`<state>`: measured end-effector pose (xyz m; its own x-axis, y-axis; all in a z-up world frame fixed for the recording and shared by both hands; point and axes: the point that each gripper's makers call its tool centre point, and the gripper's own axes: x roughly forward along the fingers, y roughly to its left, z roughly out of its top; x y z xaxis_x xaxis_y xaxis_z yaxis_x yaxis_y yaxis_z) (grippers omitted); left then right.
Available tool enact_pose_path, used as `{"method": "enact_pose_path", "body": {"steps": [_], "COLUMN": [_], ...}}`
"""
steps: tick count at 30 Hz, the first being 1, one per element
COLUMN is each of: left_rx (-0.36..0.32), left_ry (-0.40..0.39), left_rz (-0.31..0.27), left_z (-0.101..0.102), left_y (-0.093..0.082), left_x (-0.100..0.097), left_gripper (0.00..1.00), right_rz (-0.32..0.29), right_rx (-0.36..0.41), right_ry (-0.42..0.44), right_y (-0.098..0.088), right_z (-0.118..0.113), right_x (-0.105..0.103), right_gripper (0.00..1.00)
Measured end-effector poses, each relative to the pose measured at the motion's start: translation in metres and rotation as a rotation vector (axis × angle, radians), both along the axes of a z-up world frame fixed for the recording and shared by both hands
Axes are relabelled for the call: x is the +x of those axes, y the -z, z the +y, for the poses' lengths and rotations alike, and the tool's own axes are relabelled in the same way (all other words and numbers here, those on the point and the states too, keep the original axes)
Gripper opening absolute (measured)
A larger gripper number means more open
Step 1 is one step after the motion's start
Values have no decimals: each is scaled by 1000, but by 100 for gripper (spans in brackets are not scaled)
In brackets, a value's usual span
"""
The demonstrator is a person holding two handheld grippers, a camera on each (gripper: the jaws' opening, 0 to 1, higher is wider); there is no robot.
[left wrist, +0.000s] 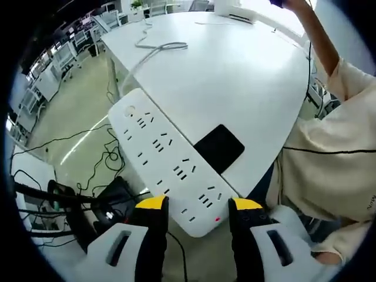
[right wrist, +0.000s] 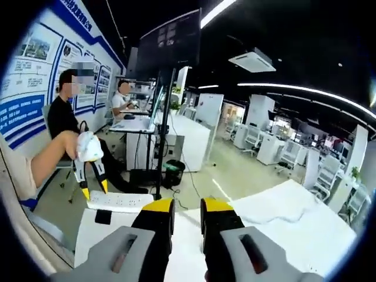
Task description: Pick up the power strip scattered on the table, fix it on the side mounting bracket of the table, and press the switch
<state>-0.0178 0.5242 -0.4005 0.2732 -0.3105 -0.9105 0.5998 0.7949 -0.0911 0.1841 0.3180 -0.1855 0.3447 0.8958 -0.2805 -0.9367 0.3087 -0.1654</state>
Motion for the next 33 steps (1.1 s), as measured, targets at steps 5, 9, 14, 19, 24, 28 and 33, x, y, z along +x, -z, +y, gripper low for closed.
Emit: {"method": "enact_pose_path", "body": {"steps": [5,9,14,19,24,28,33], "left_rx": [-13,-22,-24,-31,-31,-23,-8], "left_ry": [-2,-13,-34,-48,-60,-65,-66], "left_rz": [-16,-26,-27,-35,-36,-22,-6], "left_z": [-4,-4,-2,1,2,2,2], "left_y": [0,1,2,3,3,4,4], "left_x": [-3,-3,-1,0,1,2,1], "left_gripper": [46,46,46,46,46,46,46], "right_rz": [-5,-27,-54,-69,-94,-123,-134], "right_rx": [22,35,56,75,91,88,85], "right_ry": [51,77,113,140,159,182,209], "right_y": [-6,-11,-18,-28,-41,-46,-49], "right_z": [-37,-61,-97,-126,-149,-165,-187], "right_x": [3,2,3,3,0,0,1], "right_gripper": [17,20,21,21,22,22,23]}}
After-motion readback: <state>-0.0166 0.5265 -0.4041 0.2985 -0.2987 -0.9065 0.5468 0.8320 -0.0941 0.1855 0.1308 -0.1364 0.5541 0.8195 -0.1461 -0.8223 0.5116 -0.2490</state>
